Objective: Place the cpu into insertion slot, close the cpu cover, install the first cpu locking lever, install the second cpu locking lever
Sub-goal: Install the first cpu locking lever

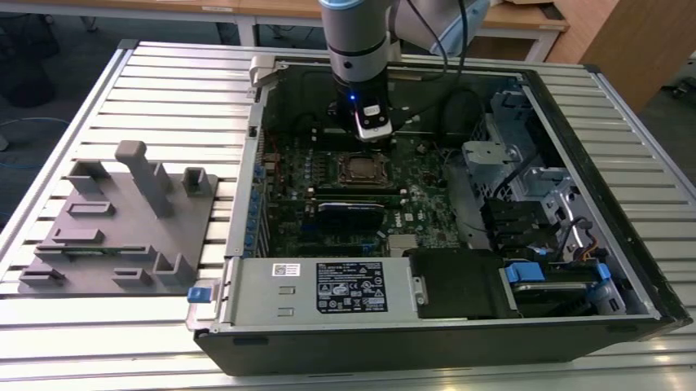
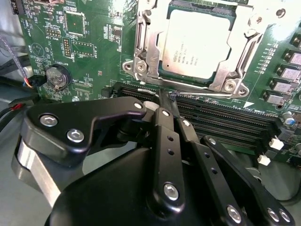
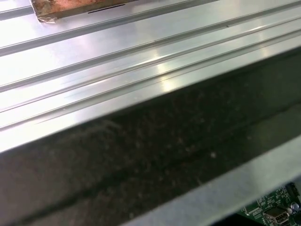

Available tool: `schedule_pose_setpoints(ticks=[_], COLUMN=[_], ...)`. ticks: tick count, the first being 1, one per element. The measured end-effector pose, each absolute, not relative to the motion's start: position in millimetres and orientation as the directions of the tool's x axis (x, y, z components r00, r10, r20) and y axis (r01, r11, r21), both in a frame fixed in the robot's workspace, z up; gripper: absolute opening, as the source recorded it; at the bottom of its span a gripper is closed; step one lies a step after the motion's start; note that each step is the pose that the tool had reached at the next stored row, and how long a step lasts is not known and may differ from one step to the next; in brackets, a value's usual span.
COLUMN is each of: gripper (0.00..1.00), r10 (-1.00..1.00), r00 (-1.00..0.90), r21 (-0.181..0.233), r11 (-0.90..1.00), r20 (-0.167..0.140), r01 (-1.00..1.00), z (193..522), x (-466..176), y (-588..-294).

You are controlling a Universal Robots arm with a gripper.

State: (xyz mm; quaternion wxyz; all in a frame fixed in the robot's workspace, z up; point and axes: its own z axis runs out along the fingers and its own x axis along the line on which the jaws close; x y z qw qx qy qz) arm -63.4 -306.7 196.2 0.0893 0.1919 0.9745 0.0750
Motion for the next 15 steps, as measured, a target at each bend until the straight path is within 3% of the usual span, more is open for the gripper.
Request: schedule_pose_setpoints(ticks=[15], gripper=[0.11], r10=[0.382], r00=[-0.910], r21=[0.186], r11=[0.917], r20=[-0.159], r01=[0.353], z=[194.8], x=[-67.0], y=[-306.7])
